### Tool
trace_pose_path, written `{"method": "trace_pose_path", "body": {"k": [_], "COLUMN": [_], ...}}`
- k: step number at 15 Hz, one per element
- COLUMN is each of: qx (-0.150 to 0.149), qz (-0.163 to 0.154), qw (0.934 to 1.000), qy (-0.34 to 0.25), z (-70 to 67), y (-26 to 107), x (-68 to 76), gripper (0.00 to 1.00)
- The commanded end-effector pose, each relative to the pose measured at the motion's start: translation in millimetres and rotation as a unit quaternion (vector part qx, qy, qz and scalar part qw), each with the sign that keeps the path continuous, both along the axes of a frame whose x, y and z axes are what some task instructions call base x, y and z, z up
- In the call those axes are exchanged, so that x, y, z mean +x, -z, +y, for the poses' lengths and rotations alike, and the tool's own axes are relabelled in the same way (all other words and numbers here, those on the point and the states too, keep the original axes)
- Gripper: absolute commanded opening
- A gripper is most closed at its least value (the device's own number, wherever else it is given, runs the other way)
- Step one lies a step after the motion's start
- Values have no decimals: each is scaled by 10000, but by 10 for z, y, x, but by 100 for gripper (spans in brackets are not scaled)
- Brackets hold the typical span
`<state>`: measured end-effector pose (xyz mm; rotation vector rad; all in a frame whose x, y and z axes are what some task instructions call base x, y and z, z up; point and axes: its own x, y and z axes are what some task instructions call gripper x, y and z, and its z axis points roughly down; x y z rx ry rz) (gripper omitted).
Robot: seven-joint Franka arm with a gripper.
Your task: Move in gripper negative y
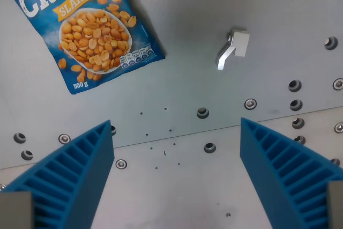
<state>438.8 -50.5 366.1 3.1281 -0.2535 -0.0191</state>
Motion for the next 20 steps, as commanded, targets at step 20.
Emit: {"method": "trace_pose_path", "body": {"k": [20], "qx": [-3], "qz": [-31], "qw": [10000], "qy": [1], "z": [986], "y": [-24], "x": [158], "gripper": [100]}}
